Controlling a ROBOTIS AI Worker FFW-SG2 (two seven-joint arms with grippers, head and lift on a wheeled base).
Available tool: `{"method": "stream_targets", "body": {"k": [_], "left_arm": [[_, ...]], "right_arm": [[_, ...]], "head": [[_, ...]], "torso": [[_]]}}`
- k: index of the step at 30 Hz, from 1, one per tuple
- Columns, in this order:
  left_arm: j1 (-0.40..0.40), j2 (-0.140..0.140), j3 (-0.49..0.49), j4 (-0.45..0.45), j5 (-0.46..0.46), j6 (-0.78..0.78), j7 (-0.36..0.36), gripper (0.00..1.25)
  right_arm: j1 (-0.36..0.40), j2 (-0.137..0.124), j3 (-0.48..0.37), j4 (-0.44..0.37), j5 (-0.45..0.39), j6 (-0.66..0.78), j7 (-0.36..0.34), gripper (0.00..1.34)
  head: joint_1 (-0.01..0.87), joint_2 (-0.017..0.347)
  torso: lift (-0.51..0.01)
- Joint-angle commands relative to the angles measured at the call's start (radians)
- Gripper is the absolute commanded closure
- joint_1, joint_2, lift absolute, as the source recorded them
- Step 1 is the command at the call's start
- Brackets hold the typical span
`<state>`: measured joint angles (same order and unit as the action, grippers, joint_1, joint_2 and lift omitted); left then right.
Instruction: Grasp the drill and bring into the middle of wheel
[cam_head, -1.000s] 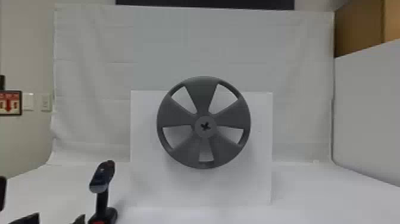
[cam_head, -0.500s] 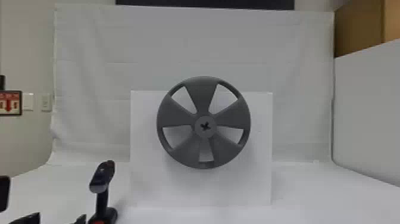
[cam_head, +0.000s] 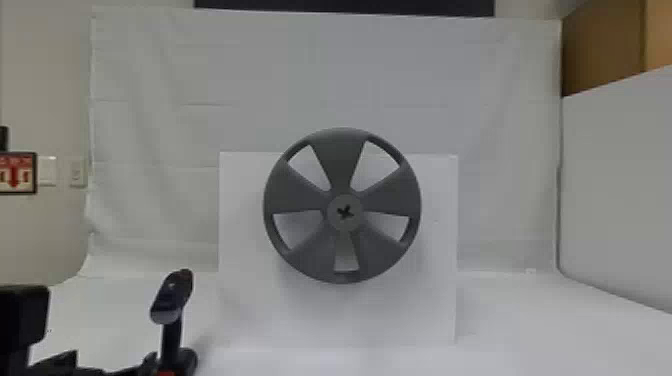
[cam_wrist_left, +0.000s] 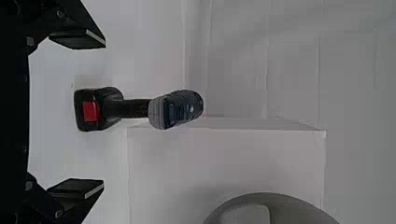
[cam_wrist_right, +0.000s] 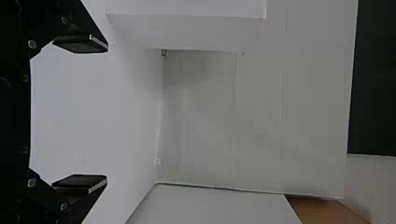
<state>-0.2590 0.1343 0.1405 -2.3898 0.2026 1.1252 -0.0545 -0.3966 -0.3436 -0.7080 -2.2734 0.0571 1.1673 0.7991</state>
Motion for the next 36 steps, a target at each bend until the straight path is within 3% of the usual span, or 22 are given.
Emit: {"method": "stream_targets", "body": {"k": [1, 11, 18, 36], "left_arm": [[-0.02, -0.009, -0.036, 0.011, 0.006, 0.001, 0.044, 0.22], [-0.074, -0.016, -0.111, 0.097, 0.038, -0.012, 0.108, 0.21], [-0.08, -0.027, -0.154, 0.173, 0.073, -0.123, 0.194, 0.22], [-0.135, -0.036, -0.269, 0.377, 0.06, -0.298, 0.394, 0.22]], "right_arm": [[-0.002, 0.0, 0.007, 0.0, 0.004, 0.002, 0.0, 0.29], [-0.008, 0.002, 0.022, 0.0, 0.021, 0.003, 0.0, 0.29], [-0.008, 0.002, 0.027, 0.0, 0.024, 0.005, 0.002, 0.29], [-0.01, 0.0, 0.038, 0.0, 0.032, 0.009, 0.0, 0.29]], "head": [[0.0, 0.0], [0.0, 0.0], [0.0, 0.0], [0.0, 0.0]], "torso": [[-0.406], [-0.406], [-0.406], [-0.406]]}}
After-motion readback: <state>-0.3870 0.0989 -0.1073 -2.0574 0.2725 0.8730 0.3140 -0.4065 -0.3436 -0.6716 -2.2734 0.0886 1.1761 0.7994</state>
